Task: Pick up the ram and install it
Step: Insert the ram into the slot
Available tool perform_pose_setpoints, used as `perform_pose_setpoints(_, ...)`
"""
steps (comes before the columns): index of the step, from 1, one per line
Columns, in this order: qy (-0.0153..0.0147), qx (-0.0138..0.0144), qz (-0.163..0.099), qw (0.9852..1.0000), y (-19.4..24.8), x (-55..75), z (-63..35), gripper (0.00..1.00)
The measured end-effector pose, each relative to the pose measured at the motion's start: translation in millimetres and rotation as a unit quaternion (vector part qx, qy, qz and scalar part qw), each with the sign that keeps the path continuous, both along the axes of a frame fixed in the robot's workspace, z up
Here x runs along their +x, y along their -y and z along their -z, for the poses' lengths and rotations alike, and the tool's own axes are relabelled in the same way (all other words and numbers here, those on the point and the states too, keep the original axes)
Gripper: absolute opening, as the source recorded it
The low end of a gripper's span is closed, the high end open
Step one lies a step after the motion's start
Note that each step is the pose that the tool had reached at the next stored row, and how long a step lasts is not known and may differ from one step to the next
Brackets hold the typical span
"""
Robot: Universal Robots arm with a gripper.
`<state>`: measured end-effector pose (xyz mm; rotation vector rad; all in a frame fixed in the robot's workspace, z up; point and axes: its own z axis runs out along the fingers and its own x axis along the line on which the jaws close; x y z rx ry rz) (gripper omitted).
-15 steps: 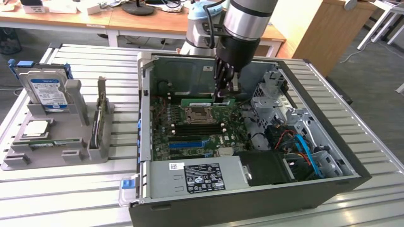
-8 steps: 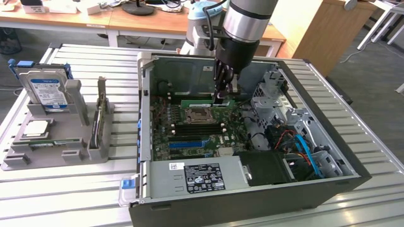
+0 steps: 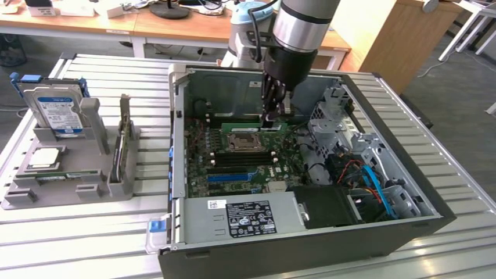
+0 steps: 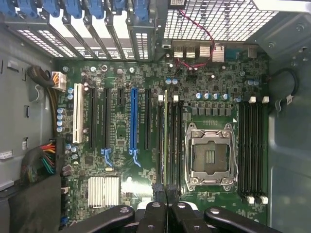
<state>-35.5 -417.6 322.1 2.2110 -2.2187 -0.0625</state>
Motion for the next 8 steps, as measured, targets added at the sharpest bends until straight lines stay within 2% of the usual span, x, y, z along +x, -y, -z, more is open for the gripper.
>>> perform_pose_setpoints(8,0.0001,0.0003,0.0,1.0,-0.1,-0.2,0.9,0.12)
